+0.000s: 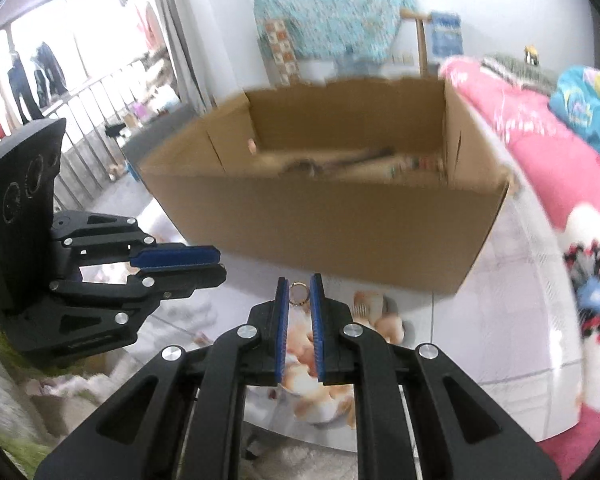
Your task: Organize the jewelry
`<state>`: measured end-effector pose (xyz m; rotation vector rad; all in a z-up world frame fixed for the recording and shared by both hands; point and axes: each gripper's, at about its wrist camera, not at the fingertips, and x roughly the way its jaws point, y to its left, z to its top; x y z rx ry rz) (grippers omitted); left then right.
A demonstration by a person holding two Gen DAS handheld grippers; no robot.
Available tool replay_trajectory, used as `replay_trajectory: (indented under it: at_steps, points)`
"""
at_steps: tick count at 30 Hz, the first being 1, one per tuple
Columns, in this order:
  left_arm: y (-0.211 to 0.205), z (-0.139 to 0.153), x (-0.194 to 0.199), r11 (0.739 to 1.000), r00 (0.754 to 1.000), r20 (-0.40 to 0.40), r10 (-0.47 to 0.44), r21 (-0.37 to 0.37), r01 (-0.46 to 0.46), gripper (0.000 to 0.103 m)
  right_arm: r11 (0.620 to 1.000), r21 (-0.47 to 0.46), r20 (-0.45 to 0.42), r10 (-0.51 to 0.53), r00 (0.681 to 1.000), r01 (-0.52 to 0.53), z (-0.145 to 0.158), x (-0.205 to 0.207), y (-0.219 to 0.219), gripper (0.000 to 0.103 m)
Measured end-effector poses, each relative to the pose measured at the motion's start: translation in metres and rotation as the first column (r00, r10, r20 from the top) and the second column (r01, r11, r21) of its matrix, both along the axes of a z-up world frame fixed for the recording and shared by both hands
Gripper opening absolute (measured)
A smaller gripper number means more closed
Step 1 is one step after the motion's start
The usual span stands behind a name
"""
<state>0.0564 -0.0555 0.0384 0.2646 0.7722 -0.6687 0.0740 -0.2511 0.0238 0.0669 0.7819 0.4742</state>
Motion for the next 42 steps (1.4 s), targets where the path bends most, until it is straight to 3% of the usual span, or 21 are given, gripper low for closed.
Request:
replay_trajectory:
  at_steps: [5, 9, 12, 16, 21, 23, 33, 42]
  points:
    - [0.017, 0.052, 0.008, 0.995, 0.998, 0.067, 0.005, -0.104, 0.002, 0.011, 0.996, 0.073, 0.104, 0.038, 0.994, -0.046, 0.044, 0.009, -0.002, 0.011]
    - [0.018, 0.057, 0.042, 0.994, 0.997, 0.060, 0.047, -0.102, -0.041, 0.011, 0.990, 0.121, 0.063, 0.065, 0.996, -0.072, 0.055, 0.051, -0.003, 0.011]
    - [0.020, 0.044, 0.078, 0.990, 0.996, -0.043, 0.081, -0.109, -0.085, 0.011, 0.989, 0.125, -0.025, 0.077, 0.997, -0.073, 0.052, 0.092, 0.001, 0.011]
    - [0.022, 0.020, 0.120, 0.982, 0.974, -0.196, 0.117, -0.125, -0.143, 0.011, 0.983, 0.172, -0.146, 0.087, 0.985, -0.062, 0.044, 0.137, 0.002, 0.011]
    - [0.032, 0.005, 0.135, 0.973, 0.952, -0.267, 0.153, -0.126, -0.191, 0.012, 0.982, 0.183, -0.189, 0.082, 0.978, -0.047, 0.036, 0.167, 0.002, 0.012]
    - [0.037, 0.003, 0.136, 0.969, 0.947, -0.279, 0.161, -0.135, -0.205, 0.019, 0.980, 0.195, -0.186, 0.075, 0.980, -0.038, 0.036, 0.171, -0.002, 0.012]
    - [0.050, 0.008, 0.131, 0.962, 0.951, -0.254, 0.178, -0.160, -0.223, 0.019, 0.973, 0.231, -0.152, 0.034, 0.988, 0.002, 0.047, 0.171, -0.021, 0.012]
    - [0.060, 0.032, 0.099, 0.960, 0.975, -0.142, 0.168, -0.203, -0.195, 0.020, 0.964, 0.265, -0.034, -0.011, 0.999, 0.019, 0.077, 0.124, -0.050, 0.012]
